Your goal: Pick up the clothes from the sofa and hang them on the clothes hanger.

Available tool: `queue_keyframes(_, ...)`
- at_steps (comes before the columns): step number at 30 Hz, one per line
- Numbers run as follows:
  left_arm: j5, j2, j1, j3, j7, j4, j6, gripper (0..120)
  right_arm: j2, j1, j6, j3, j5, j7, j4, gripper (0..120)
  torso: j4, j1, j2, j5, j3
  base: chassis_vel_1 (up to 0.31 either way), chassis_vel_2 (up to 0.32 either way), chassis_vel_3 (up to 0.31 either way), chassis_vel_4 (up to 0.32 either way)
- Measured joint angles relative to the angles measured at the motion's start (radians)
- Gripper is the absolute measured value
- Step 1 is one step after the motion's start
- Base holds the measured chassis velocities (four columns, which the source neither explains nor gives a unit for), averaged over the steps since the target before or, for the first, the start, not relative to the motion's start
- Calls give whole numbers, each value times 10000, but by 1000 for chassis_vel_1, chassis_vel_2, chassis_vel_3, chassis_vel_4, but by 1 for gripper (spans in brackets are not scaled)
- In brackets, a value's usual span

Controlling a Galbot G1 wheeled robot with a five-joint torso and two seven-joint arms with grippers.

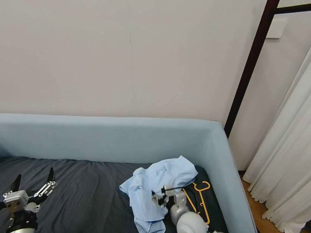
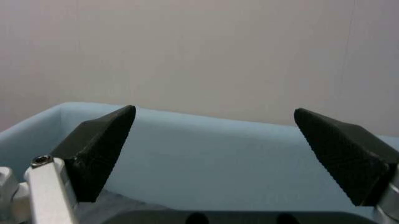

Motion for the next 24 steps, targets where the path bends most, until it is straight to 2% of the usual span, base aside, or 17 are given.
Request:
queue_keyframes(1,0,0,0,0,0,0,0,100,0,0,0,0,0,0,0,93,0,0,0,0,0,0,0,0,0)
queue_keyframes(2,2,-35,9,5,11,-77,1,100,271,354,401,-52,-476,-424,-946,98,0,1,-1,2,1,0,0,0,0)
queue_keyframes(5,1,-71,29,-25,-8,-230,4,100,945,965,855,-135,-1485,-863,-2848,100,1,0,-1,0,0,0,0,0,0)
queue_keyframes(6,1,-71,29,-25,-8,-230,4,100,945,965,855,-135,-1485,-863,-2848,100,1,0,-1,0,0,0,0,0,0)
queue_keyframes(7,-1,-71,35,-46,-12,-262,10,100,1209,1137,853,-168,-1726,-902,-3523,100,0,0,-1,1,2,0,0,0,0)
queue_keyframes(11,-3,-59,38,-95,-16,-320,19,100,1654,1435,815,-168,-1961,-976,-4464,100,-1,0,-1,3,1,0,0,0,0)
queue_keyframes(13,-2,-48,37,-127,-39,-341,36,100,2110,1737,787,-23,-2055,-1031,-5380,100,-3,1,-1,-2,1,0,0,0,0)
queue_keyframes(20,14,-75,15,-134,-47,-403,54,100,2616,2099,837,303,-2042,-1055,-6220,97,1,1,-1,-1,0,0,0,0,0)
queue_keyframes(23,55,-127,0,-134,-64,-458,62,100,2829,2312,697,511,-1900,-983,-6504,84,-1,0,-1,0,-1,0,0,0,0)
queue_keyframes(24,61,-139,1,-134,-72,-497,64,100,2863,2316,216,538,-2055,-646,-6505,79,0,0,-1,1,-1,0,0,0,0)
